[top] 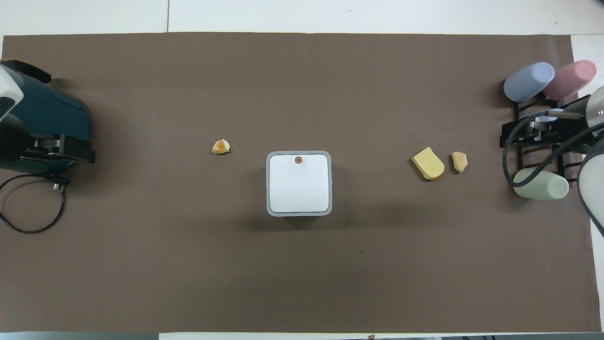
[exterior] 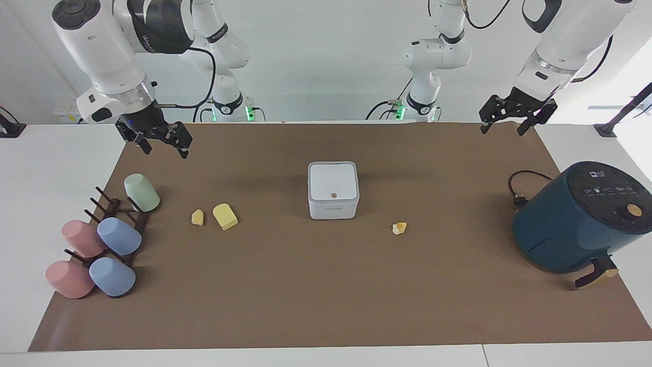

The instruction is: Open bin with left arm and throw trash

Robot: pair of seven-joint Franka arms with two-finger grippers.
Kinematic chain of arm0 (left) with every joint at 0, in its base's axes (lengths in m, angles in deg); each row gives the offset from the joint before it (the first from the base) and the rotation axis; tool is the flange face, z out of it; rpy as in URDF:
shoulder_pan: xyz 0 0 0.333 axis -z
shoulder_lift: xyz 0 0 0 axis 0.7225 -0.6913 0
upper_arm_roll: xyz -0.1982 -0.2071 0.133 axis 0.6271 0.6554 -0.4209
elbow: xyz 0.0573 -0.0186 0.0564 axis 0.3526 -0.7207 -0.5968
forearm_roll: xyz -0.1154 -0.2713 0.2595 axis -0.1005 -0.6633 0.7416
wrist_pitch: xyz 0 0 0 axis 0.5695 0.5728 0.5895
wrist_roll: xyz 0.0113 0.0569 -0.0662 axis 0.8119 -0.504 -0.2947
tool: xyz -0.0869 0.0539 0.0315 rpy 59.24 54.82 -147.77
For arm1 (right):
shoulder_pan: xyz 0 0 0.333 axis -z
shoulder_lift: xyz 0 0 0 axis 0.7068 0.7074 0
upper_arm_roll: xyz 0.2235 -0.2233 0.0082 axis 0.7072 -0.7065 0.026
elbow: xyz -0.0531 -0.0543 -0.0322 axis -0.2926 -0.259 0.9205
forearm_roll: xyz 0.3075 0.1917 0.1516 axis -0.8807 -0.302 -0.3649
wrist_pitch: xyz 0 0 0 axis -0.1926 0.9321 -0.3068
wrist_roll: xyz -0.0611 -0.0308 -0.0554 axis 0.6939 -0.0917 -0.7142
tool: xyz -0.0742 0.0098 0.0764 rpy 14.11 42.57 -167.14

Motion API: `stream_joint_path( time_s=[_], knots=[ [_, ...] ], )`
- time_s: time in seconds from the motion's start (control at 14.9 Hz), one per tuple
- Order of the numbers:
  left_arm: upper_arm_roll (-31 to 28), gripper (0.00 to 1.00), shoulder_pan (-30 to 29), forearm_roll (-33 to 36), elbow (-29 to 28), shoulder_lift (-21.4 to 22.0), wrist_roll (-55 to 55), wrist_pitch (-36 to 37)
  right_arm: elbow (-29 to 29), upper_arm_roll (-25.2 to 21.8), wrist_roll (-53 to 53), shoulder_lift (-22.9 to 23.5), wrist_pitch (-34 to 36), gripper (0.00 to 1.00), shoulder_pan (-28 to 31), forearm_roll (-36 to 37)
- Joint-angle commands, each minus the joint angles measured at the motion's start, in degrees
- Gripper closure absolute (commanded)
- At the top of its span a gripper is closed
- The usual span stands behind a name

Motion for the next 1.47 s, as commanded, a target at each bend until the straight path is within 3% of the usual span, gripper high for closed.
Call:
stream_joint_path(
  time_s=[0.0,0.27,0.47,0.94,1.41],
  knots=[
    [-0.20,0.96,7.75,-0.86,-0.64,-2.87,11.68,-4.72,-0.81,0.44,1.06,-0.96,0.15,0.00,-0.41,0.45],
    [-0.11,1.00,18.92,-2.80,0.33,-10.77,27.00,-14.47,-1.51,0.44,2.64,-1.05,-0.11,0.00,-0.24,0.27],
    [-0.11,1.00,25.17,-2.89,3.76,-18.61,35.09,-21.13,-6.42,0.35,6.86,-2.19,-7.03,0.00,0.46,0.18],
    [-0.02,1.00,29.05,-3.06,-0.28,-23.01,36.95,-30.30,-16.53,0.26,8.01,3.42,-27.23,0.00,0.46,0.18],
    [-0.02,1.00,31.07,-3.33,-1.42,-23.10,37.56,-30.75,-28.93,0.18,11.97,6.86,-44.31,0.00,0.81,0.18]
  ],
)
